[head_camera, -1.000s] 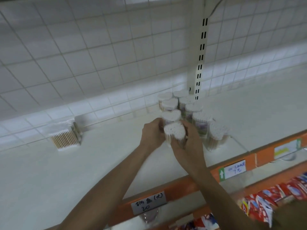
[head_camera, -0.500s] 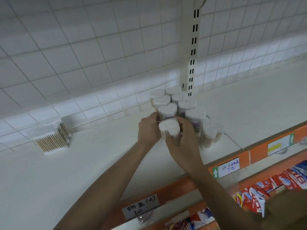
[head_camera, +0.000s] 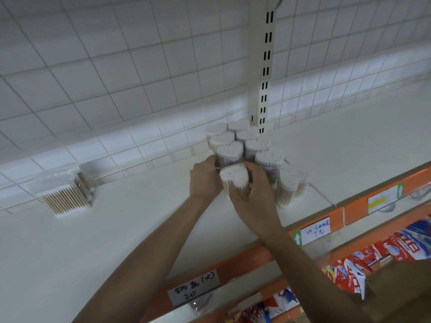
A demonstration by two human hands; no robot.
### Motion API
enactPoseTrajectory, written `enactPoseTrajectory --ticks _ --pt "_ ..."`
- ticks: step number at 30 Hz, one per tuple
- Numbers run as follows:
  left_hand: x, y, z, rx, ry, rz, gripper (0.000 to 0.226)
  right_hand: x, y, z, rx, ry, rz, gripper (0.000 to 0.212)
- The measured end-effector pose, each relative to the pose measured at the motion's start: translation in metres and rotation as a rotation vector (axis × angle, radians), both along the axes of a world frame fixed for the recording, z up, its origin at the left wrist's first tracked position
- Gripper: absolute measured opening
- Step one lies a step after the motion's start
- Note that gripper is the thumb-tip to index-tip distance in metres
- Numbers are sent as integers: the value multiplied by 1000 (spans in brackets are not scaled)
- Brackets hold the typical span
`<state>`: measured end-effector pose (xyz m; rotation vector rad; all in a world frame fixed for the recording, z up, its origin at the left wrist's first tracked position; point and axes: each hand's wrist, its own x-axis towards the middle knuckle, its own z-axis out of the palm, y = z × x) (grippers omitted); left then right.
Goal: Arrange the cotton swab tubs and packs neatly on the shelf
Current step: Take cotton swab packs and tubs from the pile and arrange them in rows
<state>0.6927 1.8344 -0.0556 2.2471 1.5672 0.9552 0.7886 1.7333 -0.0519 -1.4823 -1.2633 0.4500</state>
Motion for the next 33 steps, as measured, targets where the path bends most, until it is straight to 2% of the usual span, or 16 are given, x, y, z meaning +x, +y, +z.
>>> enactPoseTrajectory --ticks 4,7,10,12,17,20,24,27,33 --pt "0 -2 0 -5 15 7 28 1 0 3 -7 8 -1 54" --pt "-6 -14 8 -103 -1 49 35 2 -2 7 -15 25 3 52" --pt "-18 -41 19 -180 -156 57 33 0 -4 10 -13 51 -2 51" --pt "-25 -61 27 -168 -223 18 35 -2 -4 13 1 88 -15 50" --pt "-27 -86 38 -285 -186 -183 55 -11 -3 12 39 75 -56 69" --pt "-26 -90 44 -299 -235 -278 52 -14 -2 11 45 55 -19 75" --pt "-27 -85 40 -282 -263 -244 41 -16 -5 15 56 27 33 66" --pt "-32 -78 34 -280 -233 -217 42 -14 -6 18 40 31 55 61" --pt "-43 -78 35 -319 -283 -264 68 -6 -5 21 18 216 35 51"
